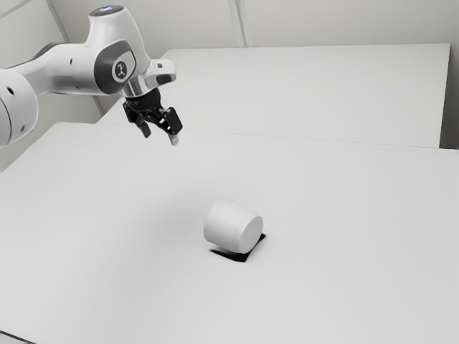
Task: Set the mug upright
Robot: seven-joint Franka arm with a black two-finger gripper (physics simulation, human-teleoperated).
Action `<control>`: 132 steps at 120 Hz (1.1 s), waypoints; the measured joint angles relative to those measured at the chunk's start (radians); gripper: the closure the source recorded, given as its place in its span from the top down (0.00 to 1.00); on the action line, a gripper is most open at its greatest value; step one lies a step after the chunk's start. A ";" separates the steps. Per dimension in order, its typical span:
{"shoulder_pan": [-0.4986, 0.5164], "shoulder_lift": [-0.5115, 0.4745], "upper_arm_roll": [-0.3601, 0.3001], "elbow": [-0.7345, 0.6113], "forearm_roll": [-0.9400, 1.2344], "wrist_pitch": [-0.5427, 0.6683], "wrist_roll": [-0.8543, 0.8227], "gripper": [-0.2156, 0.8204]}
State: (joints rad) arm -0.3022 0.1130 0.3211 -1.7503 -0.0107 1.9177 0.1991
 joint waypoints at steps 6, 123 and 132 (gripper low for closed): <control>0.000 0.000 0.000 -0.007 -0.004 0.009 0.002 0.79; 0.075 0.128 0.006 -0.274 -0.864 -0.090 0.507 0.79; 0.075 0.135 0.006 -0.279 -0.891 -0.100 0.548 0.79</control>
State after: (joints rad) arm -0.2271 0.2476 0.3273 -2.0297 -0.9021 1.8182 0.7473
